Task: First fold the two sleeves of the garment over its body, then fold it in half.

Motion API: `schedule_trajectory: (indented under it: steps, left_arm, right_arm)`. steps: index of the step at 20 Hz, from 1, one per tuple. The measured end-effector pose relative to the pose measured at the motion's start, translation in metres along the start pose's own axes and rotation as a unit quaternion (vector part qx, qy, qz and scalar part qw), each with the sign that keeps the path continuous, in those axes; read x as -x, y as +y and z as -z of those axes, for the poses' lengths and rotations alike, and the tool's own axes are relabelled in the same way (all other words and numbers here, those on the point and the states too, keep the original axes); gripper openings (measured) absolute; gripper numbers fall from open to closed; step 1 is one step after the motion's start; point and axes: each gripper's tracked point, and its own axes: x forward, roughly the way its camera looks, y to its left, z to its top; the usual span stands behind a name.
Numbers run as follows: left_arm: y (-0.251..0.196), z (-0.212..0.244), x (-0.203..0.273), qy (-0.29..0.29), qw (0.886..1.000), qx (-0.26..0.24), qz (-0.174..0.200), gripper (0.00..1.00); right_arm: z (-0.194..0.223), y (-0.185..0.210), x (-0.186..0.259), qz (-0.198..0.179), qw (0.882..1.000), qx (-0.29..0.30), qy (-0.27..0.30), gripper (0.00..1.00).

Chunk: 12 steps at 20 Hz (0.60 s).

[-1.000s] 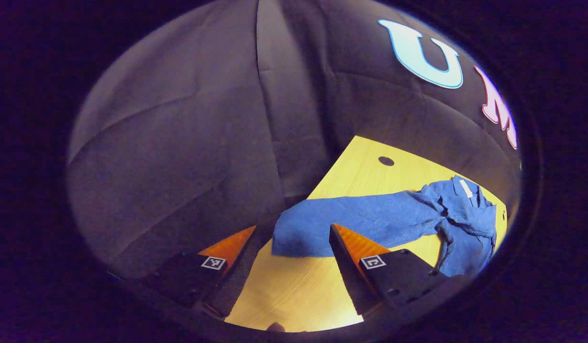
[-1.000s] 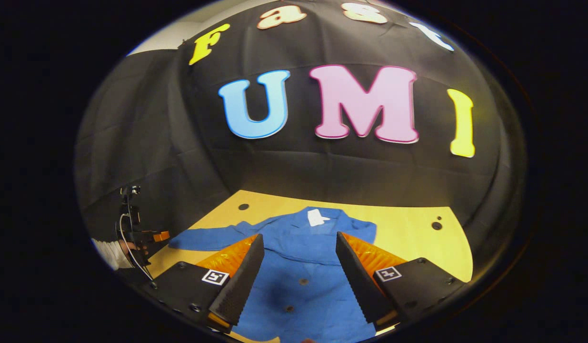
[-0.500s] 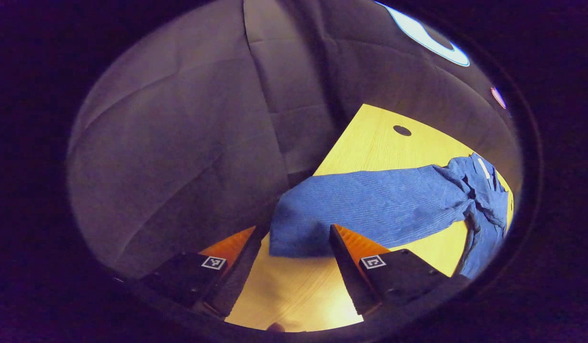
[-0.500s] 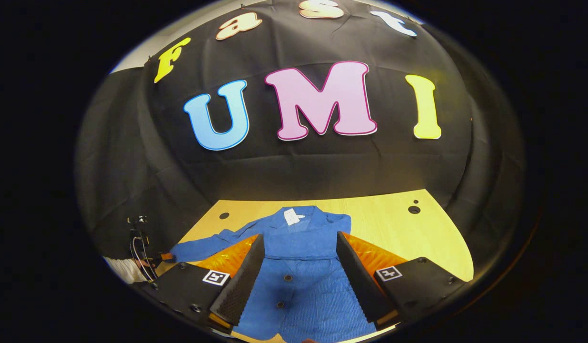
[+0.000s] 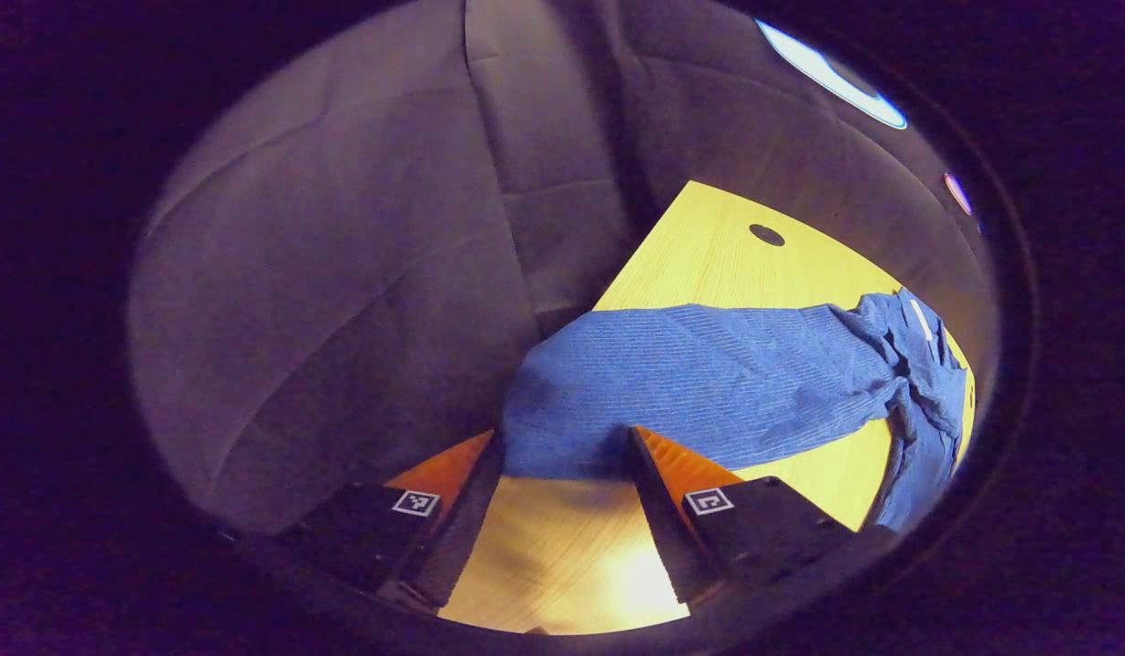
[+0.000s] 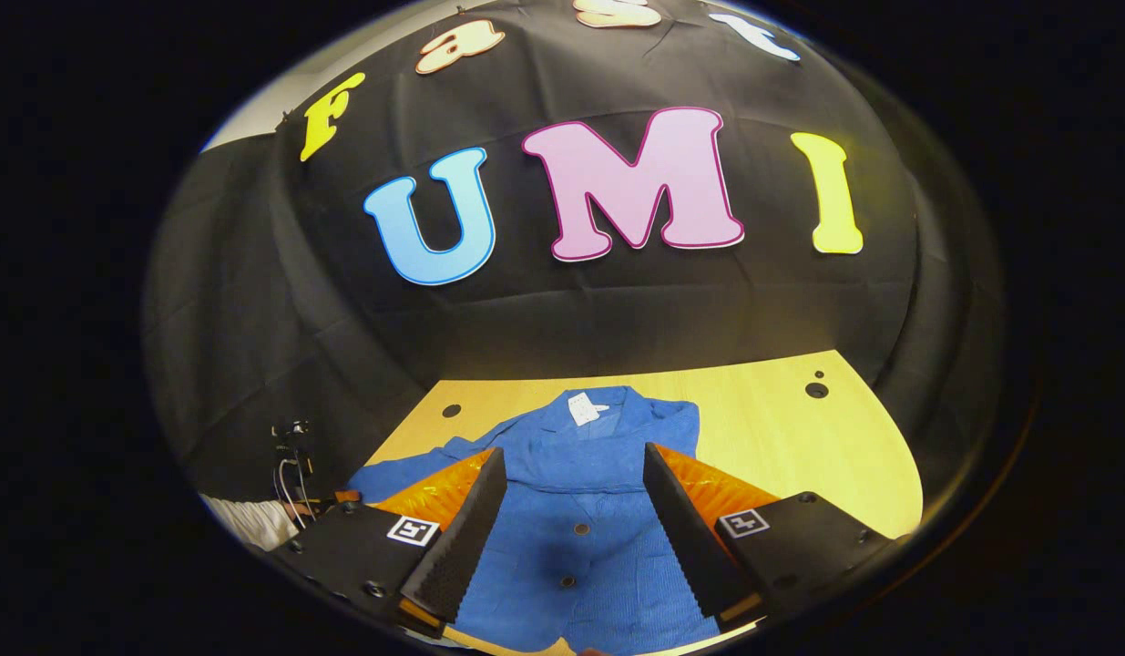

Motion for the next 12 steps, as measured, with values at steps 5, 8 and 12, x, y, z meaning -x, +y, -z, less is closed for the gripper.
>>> schedule_trajectory:
  steps: [5,8,12]
  left_arm:
    - [-0.011,-0.01,-0.001,0.002,0.999,-0.007,0.034,0.07]
    - [-0.016,-0.012,-0.004,0.017,0.999,-0.021,0.028,0.0]
    - [-0.029,-0.022,0.006,0.004,0.998,-0.03,0.054,0.0]
  right_arm:
    - [0.004,-0.002,0.006,0.004,1.0,0.001,0.006,0.95]
    - [0.007,-0.01,0.013,0.013,1.0,0.005,0.008,0.95]
    - [0.008,-0.023,0.021,0.025,1.0,0.003,0.005,0.96]
